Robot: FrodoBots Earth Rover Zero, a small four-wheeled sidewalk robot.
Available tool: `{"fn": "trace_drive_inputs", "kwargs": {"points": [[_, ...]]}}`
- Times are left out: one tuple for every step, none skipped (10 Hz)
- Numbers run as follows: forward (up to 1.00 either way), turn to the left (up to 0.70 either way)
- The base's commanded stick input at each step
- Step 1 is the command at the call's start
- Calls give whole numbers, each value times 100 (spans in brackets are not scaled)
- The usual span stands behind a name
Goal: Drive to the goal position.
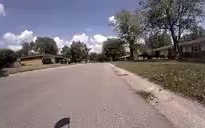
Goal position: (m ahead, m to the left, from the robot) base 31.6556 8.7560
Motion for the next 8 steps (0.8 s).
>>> {"fn": "trace_drive_inputs", "kwargs": {"points": [[0, 0], [0, 0], [0, 0], [0, 0], [3, 0], [12, 0], [33, 0], [77, 0]]}}
